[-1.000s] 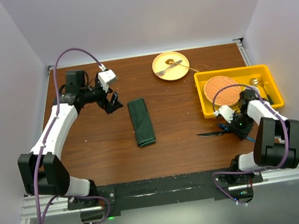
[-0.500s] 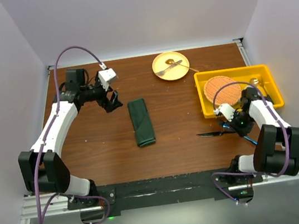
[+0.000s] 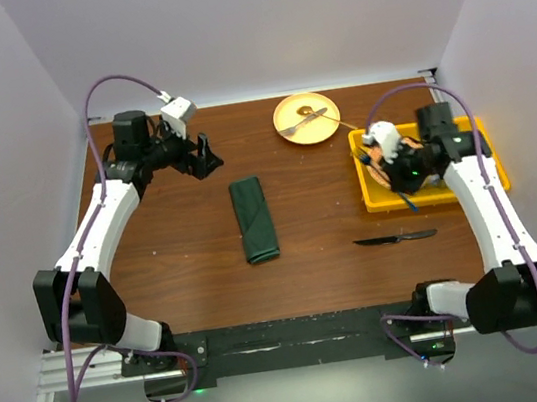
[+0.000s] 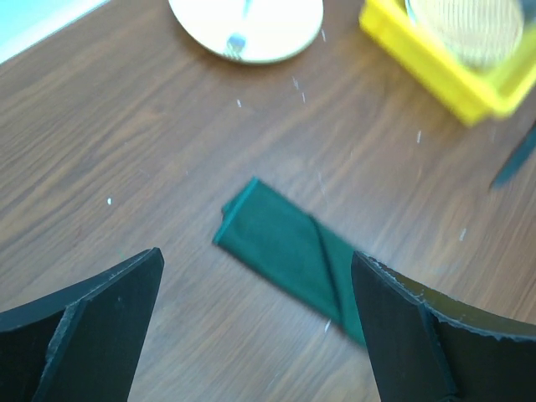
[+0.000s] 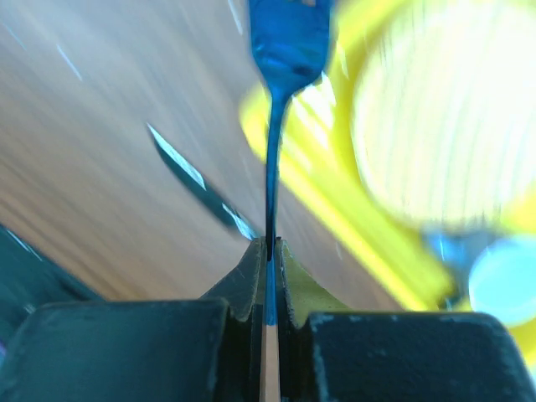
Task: Fold the napkin into a case and place the utensils inside
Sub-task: Pass from the right arm to the left
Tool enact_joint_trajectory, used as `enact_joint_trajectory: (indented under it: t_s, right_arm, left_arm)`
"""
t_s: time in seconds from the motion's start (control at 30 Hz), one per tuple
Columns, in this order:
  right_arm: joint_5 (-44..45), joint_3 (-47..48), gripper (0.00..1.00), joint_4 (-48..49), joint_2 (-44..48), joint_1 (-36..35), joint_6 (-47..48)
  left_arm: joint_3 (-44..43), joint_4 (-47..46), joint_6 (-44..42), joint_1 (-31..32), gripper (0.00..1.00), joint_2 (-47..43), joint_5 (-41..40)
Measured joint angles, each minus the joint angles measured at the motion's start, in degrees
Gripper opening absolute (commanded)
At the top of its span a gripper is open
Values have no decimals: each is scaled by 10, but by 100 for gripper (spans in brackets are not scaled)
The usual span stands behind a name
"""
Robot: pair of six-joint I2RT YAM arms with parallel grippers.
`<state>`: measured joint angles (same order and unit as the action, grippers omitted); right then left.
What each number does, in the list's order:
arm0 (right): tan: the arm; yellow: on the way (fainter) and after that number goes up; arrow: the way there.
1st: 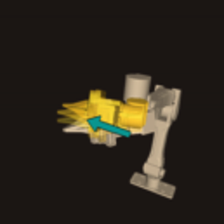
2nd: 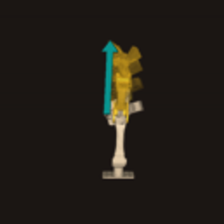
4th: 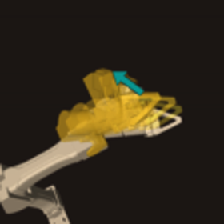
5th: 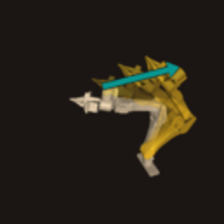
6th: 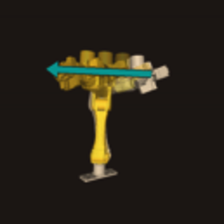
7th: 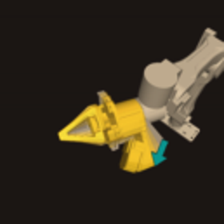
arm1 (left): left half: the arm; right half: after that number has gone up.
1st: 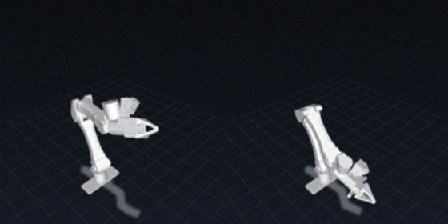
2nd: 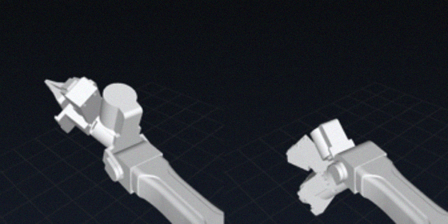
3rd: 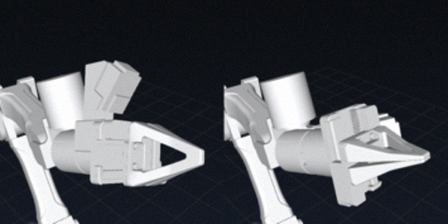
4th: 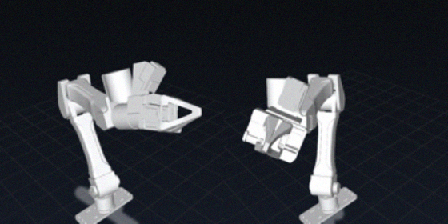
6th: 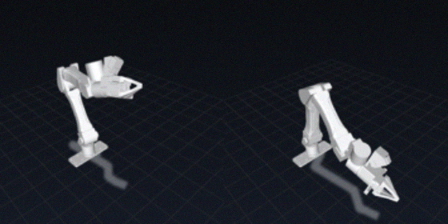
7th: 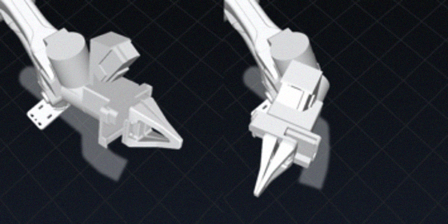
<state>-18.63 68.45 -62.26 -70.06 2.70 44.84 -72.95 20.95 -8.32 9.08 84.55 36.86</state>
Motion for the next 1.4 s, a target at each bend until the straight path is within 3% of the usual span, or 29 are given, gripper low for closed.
enact_joint_trajectory:
  t_s: [0.2, 0.5, 0.67, 1.0, 1.27, 1.4]
  right_arm:
    - [3, 44, 0, 124, -56, -174, -248]
    - [46, 93, 0, 222, -174, -342, -487]
    - [37, 135, 0, 243, -217, -377, -548]
    - [1, 146, 0, 255, -239, -395, -578]
    - [-57, 146, 0, 281, -242, -395, -591]
    - [-87, 145, 0, 299, -242, -395, -602]
  left_arm:
    - [0, -84, 104, -1, 78, 0, -18]
    - [21, -220, 139, 12, 70, 1, 42]
    - [31, -266, 142, 35, 68, 19, 80]
    - [50, -311, 158, 48, 61, 55, 137]
    - [51, -339, 168, 49, 46, 76, 179]
    - [69, -397, 206, 48, 39, 76, 216]
